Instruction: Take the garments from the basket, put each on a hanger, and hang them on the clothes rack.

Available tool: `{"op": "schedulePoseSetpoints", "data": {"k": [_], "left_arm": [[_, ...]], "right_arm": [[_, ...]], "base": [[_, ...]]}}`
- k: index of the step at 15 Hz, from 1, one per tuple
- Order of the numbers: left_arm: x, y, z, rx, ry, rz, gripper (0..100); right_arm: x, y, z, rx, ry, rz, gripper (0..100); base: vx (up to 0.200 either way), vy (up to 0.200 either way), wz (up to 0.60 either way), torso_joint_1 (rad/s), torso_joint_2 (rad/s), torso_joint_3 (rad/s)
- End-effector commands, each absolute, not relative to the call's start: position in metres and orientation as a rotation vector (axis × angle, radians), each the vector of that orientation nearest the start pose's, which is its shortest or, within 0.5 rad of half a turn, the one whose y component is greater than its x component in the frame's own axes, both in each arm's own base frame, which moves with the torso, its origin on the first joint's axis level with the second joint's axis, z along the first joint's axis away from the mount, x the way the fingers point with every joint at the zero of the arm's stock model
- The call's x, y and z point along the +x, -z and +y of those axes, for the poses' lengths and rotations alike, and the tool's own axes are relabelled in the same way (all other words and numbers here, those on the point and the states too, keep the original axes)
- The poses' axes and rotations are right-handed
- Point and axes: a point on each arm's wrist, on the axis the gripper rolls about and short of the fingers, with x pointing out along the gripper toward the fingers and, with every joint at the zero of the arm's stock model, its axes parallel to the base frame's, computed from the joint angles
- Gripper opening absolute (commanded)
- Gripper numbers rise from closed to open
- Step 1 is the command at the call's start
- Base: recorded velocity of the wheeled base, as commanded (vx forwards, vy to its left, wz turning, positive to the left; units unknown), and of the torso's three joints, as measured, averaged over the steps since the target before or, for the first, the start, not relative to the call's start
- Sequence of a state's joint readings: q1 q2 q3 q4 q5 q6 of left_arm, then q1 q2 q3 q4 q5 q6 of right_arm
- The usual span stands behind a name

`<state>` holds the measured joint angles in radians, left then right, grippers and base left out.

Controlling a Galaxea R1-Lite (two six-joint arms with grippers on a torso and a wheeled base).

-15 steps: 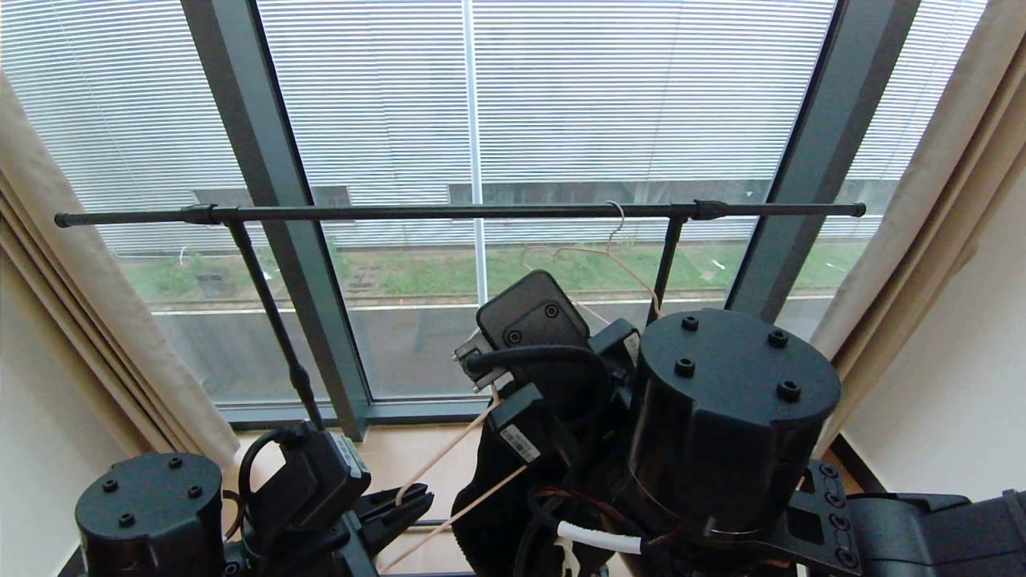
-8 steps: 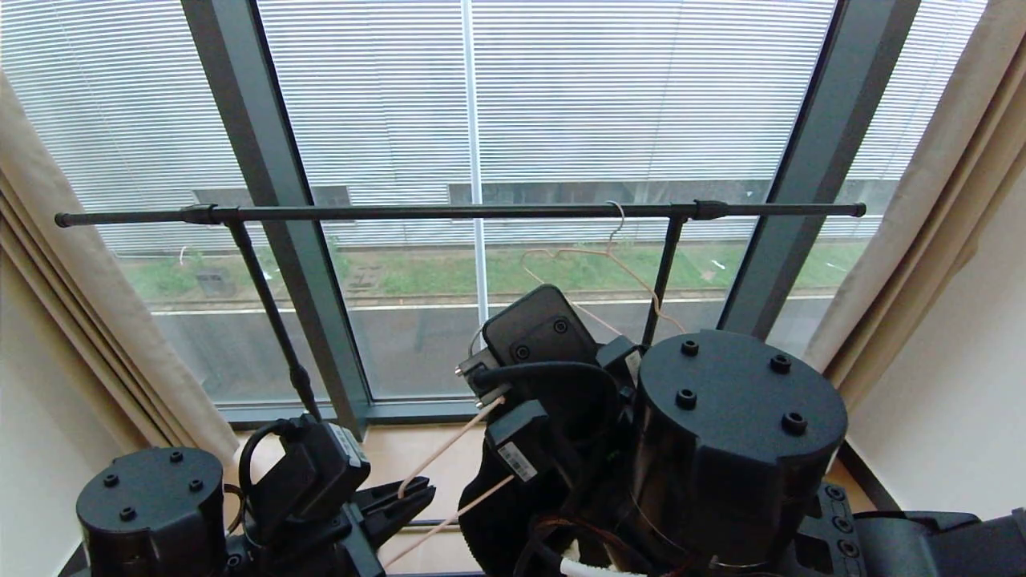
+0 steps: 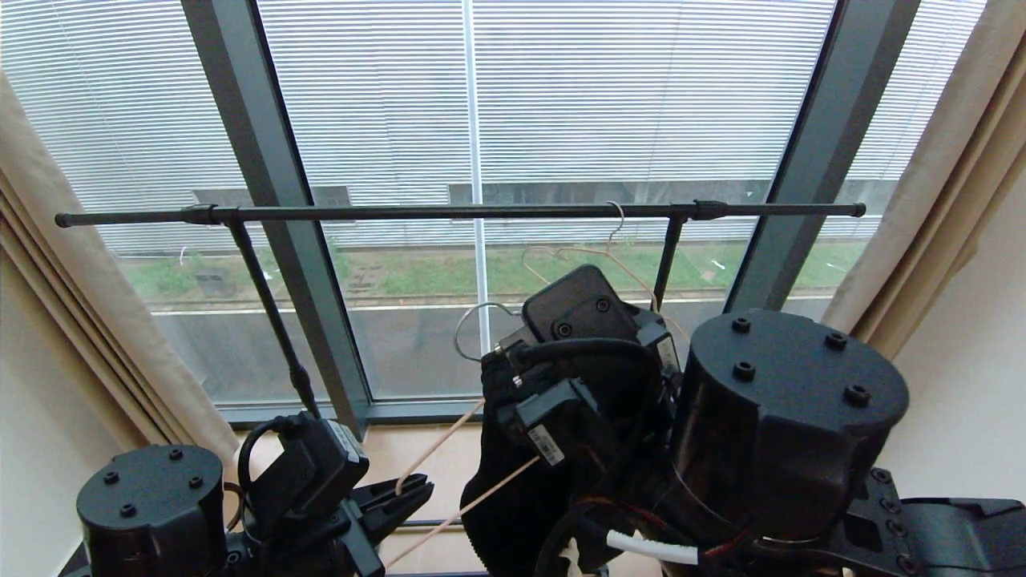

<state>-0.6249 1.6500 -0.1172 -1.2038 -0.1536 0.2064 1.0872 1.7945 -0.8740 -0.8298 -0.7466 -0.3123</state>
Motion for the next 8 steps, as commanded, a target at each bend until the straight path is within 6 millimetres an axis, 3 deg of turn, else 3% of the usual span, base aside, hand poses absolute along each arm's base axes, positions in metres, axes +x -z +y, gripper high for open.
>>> {"op": "schedulePoseSetpoints", "data": {"k": [1,8], "left_arm": [[0.162,-0.095,-0.121,0.272,0.806,0.242,0],[0.160,-0.095,-0.121,0.272,0.808,0.232,0]], "right_arm": [[0.173,-0.200,0.272,-0.356,-0.306,-0.010,100],[0.188,-0.193,0.275,-0.367,-0.269,0.005,100]], "base": [[0.000,0.000,0.00,0.000,0.00,0.000],[0.000,0.000,0.00,0.000,0.00,0.000]]}}
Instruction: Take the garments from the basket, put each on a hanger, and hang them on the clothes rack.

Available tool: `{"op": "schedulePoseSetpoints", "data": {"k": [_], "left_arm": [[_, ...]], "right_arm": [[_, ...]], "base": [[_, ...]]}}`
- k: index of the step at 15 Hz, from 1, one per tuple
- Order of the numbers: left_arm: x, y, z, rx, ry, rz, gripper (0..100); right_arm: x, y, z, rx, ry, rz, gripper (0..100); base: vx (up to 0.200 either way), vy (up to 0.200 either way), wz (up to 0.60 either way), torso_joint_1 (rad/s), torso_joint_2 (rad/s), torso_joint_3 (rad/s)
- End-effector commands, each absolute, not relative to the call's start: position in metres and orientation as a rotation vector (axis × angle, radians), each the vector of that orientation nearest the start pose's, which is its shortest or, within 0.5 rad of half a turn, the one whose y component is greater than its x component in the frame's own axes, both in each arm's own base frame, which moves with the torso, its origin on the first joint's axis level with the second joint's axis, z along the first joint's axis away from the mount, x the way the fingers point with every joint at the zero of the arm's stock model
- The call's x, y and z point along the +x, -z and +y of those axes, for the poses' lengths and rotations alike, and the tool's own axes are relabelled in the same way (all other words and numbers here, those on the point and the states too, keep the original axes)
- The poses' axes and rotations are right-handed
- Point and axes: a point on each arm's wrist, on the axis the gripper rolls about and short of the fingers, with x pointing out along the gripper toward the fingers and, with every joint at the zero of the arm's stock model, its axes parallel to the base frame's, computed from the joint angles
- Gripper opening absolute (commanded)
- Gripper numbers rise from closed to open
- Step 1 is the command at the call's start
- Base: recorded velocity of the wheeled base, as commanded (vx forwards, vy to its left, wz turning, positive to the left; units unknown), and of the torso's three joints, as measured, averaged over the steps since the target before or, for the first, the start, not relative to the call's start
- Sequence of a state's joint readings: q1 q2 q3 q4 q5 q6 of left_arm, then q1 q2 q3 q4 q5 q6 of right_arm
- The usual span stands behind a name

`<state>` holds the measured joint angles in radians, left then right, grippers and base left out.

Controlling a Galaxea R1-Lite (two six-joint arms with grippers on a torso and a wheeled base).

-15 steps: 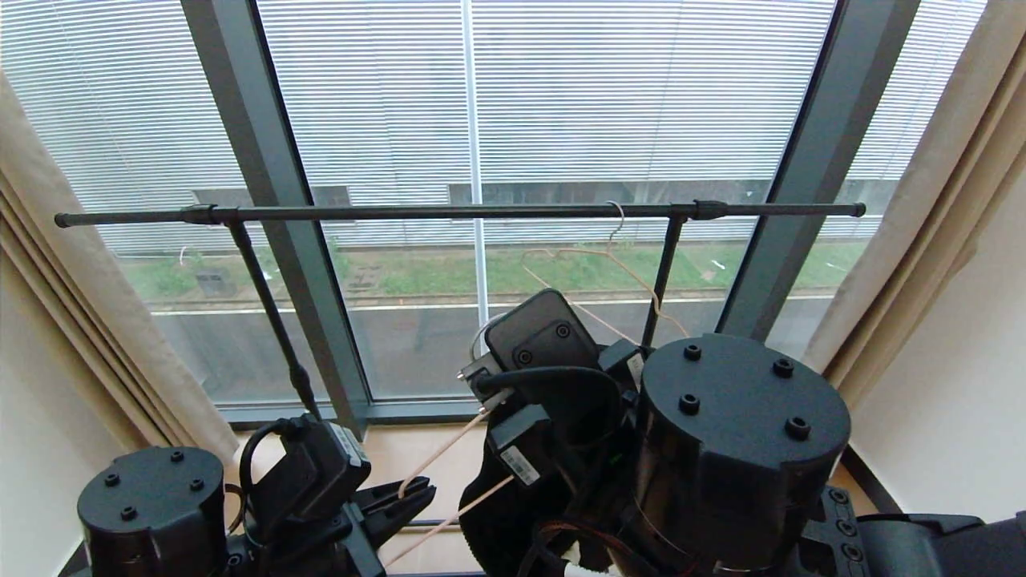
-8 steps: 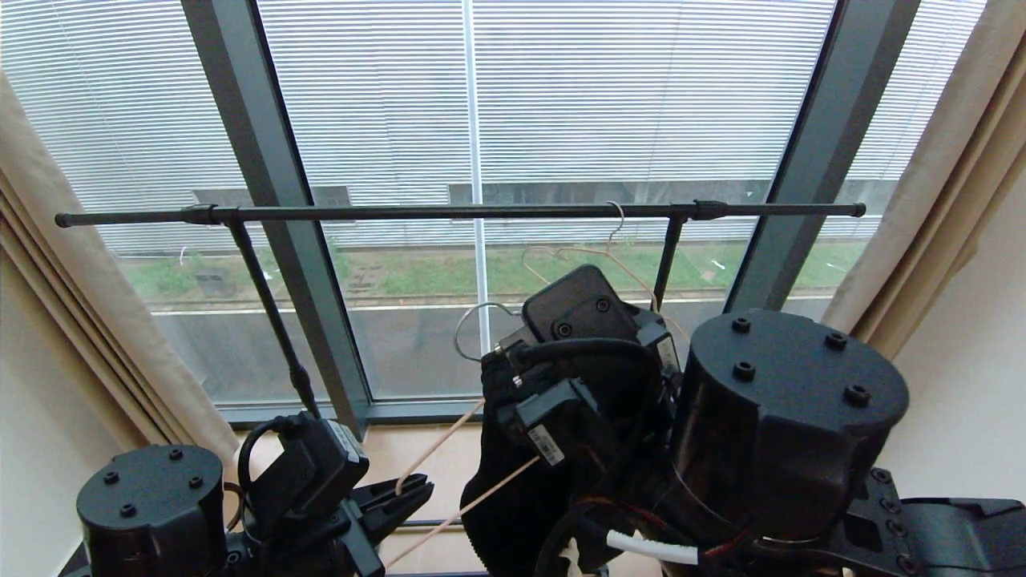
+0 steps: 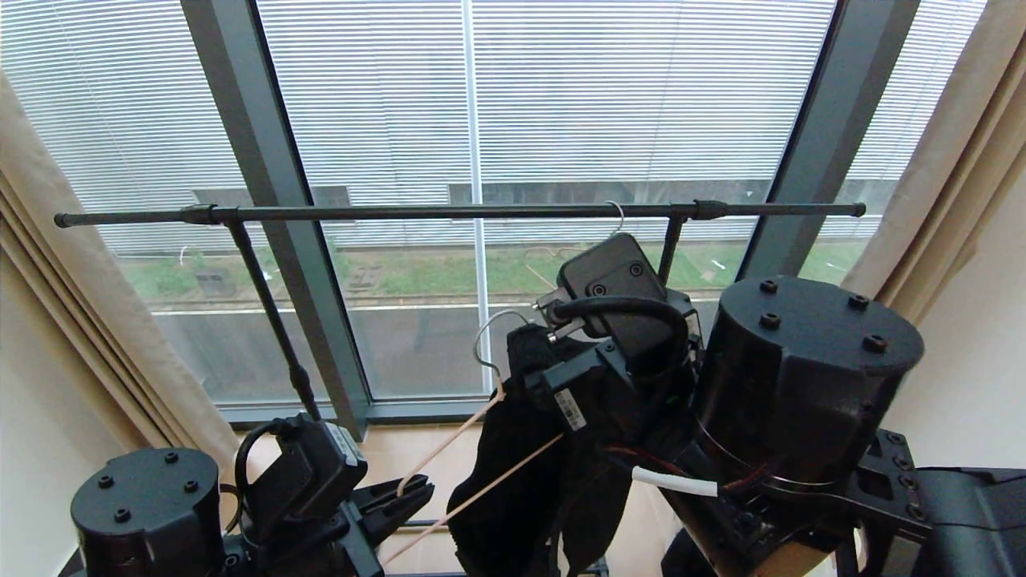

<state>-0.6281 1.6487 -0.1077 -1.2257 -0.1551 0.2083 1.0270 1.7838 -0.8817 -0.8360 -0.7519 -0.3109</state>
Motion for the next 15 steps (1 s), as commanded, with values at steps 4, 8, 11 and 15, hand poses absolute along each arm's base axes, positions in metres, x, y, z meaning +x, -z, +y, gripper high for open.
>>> {"op": "schedulePoseSetpoints", "data": {"k": [4,8,11,15], "left_arm": [[0.160,-0.096,-0.121,0.271,0.811,0.220,0],[0.160,-0.096,-0.121,0.271,0.811,0.220,0],[0.162,-0.096,-0.121,0.266,0.804,0.217,0],[0.162,-0.097,-0.121,0.266,0.804,0.216,0]], "right_arm": [[0.202,-0.179,0.295,-0.385,-0.250,0.024,100],[0.203,-0.177,0.299,-0.387,-0.252,0.025,100],[0.198,-0.174,0.299,-0.396,-0.265,0.030,100],[0.198,-0.178,0.298,-0.390,-0.235,0.026,100]], "base": [[0.000,0.000,0.00,0.000,0.00,0.000],[0.000,0.000,0.00,0.000,0.00,0.000],[0.000,0.000,0.00,0.000,0.00,0.000],[0.000,0.000,0.00,0.000,0.00,0.000]]}}
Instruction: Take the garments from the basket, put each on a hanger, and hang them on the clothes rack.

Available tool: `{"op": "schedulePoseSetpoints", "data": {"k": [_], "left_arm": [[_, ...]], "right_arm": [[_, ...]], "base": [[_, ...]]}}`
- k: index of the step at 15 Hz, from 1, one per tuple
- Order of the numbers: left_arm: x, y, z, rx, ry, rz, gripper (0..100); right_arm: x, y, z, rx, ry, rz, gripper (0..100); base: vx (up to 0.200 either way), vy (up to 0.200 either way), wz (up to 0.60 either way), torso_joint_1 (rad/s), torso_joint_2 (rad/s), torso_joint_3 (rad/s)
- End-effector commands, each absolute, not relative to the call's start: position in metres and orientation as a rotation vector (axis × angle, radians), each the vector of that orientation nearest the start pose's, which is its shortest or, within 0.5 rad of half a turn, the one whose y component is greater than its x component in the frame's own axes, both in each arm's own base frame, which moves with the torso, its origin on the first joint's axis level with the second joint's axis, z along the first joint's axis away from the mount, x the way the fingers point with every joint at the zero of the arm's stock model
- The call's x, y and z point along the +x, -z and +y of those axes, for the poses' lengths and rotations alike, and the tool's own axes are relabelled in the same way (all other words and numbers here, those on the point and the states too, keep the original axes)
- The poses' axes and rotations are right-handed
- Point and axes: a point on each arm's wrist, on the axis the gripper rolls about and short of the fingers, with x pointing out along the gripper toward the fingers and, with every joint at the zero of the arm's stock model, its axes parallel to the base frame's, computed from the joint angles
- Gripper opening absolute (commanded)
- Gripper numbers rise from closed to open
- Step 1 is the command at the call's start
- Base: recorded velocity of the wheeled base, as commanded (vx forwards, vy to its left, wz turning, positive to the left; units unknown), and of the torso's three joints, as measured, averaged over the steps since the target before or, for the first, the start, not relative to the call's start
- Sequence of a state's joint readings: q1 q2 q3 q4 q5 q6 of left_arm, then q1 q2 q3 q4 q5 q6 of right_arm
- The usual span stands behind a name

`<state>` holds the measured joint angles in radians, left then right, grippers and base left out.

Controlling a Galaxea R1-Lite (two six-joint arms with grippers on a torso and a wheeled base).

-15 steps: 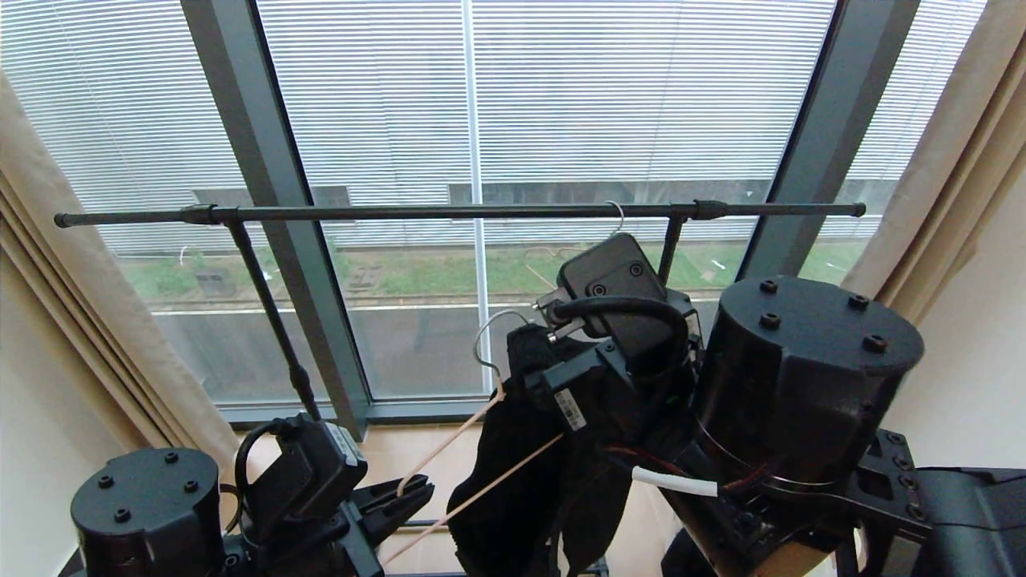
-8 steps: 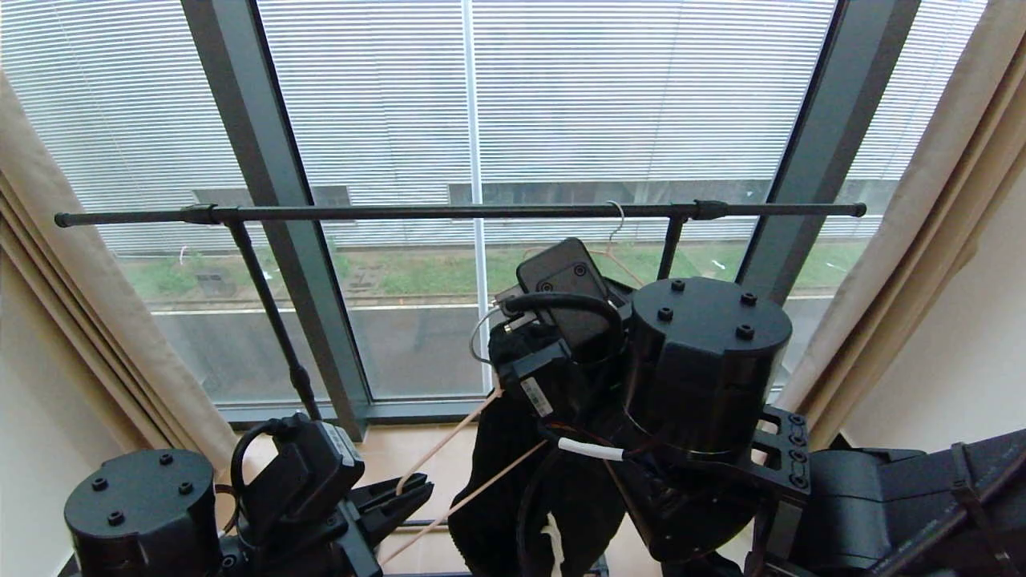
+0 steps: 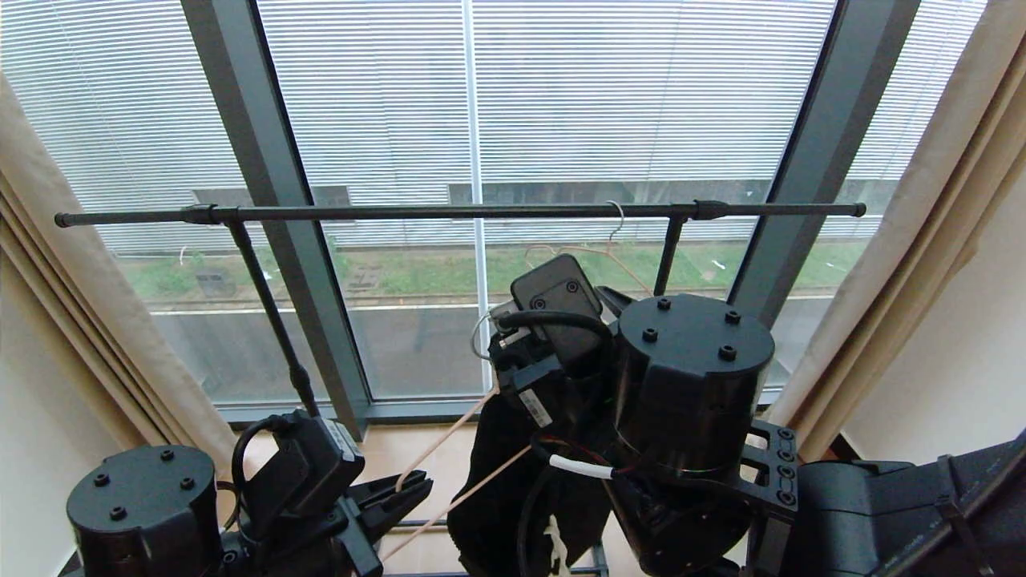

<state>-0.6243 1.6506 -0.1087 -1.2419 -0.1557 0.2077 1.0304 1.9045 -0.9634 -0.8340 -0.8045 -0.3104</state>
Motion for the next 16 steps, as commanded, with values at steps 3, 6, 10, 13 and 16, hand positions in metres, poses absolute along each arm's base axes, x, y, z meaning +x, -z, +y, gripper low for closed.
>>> {"op": "schedulePoseSetpoints", "data": {"k": [3,6,10,13,16], "left_arm": [[0.160,-0.096,-0.121,0.270,0.810,0.217,0],[0.160,-0.096,-0.121,0.270,0.812,0.217,0],[0.161,-0.098,-0.121,0.261,0.808,0.194,0],[0.162,-0.099,-0.121,0.260,0.805,0.191,0],[0.165,-0.098,-0.119,0.259,0.789,0.195,0]], "right_arm": [[0.204,-0.180,0.300,-0.383,-0.210,0.024,100],[0.212,-0.182,0.303,-0.374,-0.178,0.020,100],[0.218,-0.182,0.299,-0.374,-0.158,0.025,100],[0.215,-0.178,0.299,-0.384,-0.166,0.031,100],[0.210,-0.179,0.297,-0.384,-0.175,0.030,100]], "base": [[0.000,0.000,0.00,0.000,0.00,0.000],[0.000,0.000,0.00,0.000,0.00,0.000],[0.000,0.000,0.00,0.000,0.00,0.000],[0.000,0.000,0.00,0.000,0.00,0.000],[0.000,0.000,0.00,0.000,0.00,0.000]]}}
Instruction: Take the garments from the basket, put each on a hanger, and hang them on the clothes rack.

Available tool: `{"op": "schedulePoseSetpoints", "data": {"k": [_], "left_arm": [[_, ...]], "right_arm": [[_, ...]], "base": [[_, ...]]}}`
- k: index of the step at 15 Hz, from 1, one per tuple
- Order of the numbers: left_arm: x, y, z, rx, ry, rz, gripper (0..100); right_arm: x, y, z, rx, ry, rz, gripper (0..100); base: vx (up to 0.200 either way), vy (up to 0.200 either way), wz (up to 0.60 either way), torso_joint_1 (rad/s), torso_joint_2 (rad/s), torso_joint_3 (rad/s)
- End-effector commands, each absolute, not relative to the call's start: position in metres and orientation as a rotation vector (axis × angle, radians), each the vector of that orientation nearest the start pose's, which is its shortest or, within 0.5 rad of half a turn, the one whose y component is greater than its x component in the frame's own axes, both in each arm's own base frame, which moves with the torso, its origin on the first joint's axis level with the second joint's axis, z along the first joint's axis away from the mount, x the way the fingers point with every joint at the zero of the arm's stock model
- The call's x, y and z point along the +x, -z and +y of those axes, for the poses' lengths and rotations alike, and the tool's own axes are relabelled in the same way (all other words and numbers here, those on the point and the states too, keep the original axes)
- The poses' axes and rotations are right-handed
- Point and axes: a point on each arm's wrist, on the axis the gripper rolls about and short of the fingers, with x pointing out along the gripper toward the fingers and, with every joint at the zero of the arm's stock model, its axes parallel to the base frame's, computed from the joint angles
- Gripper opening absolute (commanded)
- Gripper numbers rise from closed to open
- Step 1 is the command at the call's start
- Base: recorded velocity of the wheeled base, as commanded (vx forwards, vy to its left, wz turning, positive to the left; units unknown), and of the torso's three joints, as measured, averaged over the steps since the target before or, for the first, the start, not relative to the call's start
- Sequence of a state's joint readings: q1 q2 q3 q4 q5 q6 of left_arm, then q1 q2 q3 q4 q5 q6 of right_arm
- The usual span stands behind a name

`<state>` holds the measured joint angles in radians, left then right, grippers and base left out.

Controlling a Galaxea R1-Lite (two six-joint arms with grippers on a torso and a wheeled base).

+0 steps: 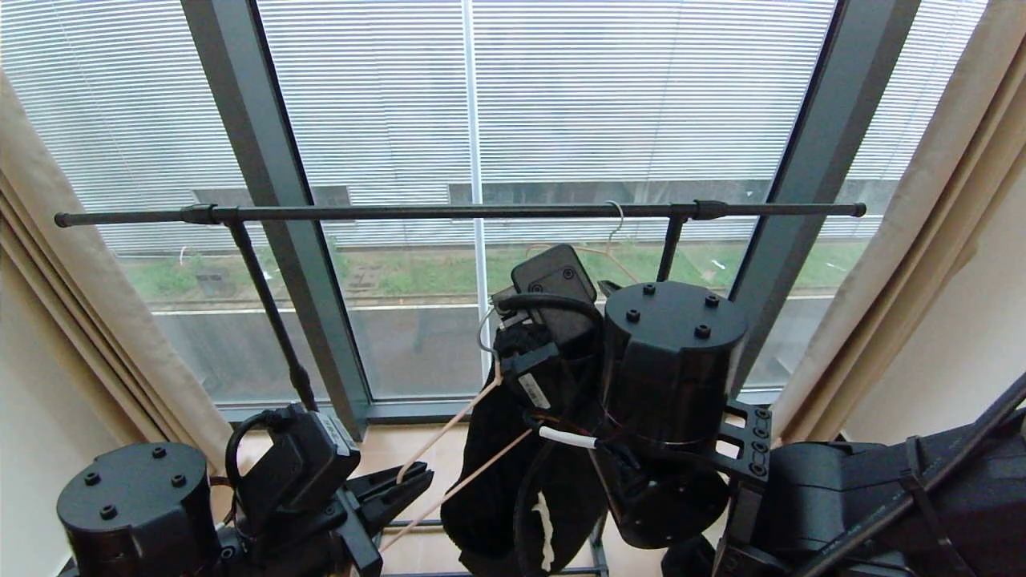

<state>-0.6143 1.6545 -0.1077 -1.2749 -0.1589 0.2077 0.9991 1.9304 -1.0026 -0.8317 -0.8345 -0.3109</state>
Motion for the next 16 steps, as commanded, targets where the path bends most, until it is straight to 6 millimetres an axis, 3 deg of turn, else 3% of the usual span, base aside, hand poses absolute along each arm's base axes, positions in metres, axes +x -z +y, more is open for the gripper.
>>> {"op": "schedulePoseSetpoints", "data": {"k": [1,10,16], "left_arm": [[0.165,-0.098,-0.119,0.259,0.789,0.195,0],[0.169,-0.099,-0.121,0.235,0.779,0.184,0],[0.169,-0.100,-0.121,0.227,0.776,0.181,0]], "right_arm": [[0.210,-0.179,0.297,-0.384,-0.175,0.030,100],[0.187,-0.192,0.279,-0.378,-0.210,0.018,100],[0.171,-0.189,0.260,-0.402,-0.276,0.028,100]], "base": [[0.000,0.000,0.00,0.000,0.00,0.000],[0.000,0.000,0.00,0.000,0.00,0.000],[0.000,0.000,0.00,0.000,0.00,0.000]]}}
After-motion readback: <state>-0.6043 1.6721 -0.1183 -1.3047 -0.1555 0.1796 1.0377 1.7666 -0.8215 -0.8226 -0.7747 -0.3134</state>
